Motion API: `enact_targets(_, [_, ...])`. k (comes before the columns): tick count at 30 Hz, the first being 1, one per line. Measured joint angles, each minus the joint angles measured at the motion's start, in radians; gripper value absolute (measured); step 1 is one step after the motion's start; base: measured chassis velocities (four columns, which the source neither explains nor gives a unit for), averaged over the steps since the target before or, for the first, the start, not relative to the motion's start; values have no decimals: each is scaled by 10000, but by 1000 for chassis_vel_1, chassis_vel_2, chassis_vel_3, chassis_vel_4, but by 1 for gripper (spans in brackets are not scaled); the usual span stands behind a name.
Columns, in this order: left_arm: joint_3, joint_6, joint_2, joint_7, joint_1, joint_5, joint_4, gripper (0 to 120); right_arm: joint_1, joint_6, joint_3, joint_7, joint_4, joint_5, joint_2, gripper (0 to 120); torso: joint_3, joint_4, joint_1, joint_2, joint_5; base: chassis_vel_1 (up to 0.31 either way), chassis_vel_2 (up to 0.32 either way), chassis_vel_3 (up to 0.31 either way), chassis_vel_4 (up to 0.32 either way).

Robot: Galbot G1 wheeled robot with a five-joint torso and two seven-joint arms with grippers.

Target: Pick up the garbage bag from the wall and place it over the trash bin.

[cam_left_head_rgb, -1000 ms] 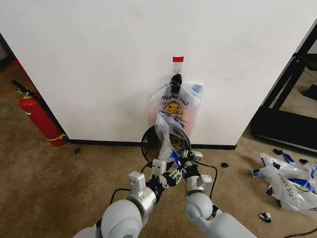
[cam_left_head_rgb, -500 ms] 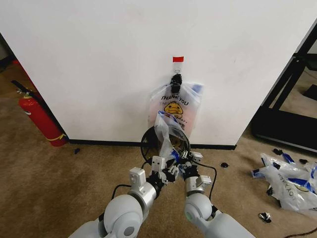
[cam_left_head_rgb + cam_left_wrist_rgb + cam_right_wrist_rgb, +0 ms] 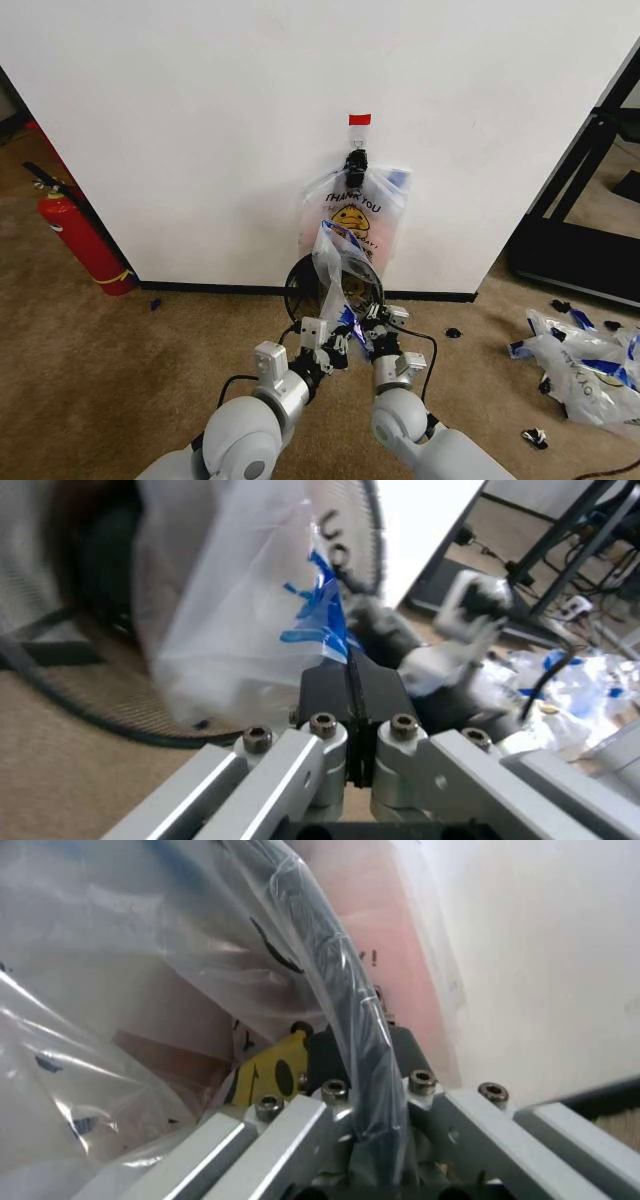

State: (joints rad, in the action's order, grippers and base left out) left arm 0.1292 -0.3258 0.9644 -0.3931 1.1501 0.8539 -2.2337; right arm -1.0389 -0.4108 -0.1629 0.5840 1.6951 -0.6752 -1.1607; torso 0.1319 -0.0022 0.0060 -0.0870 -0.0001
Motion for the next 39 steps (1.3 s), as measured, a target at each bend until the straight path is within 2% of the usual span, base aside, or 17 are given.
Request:
enact_targets(5, [-244,217,-325,223,154,-255,135,0,41,97,213,-184,219,-1011,87,0,0,-1,0,0,0,0,0,0,0])
enact_targets(7, [-429,321,-512,303,224,-342,221,0,80,183,459,-358,405,-1931,168,0,0,-2,0,0,-1,0,0,0,0])
enact_targets(15, [-618,662,-631,611,184,-909,714,0,64,614,1088,-1056,1327,-3878,549,0,0,0,0,0,0,0,0,0,0])
enact_targets(30, [-717,996,-788,1165,186,-1459,964,0,52,720,1325,-1231,1786,-4335,720,0,0,0,0,0,1,0,0,0,0])
enact_targets(35, [-728,1557,-869,1664,109,-2324,1735,0,0,941,1454,-1156,2297,-5015,795,0,0,0,0,0,0,0,0,0,0])
enact_targets(39, [-748,1771,-847,1687,26,-2494,2071,0,-106,1085,1470,-1141,2552,-5196,892,0,0,0,0,0,0,0,0,0,0])
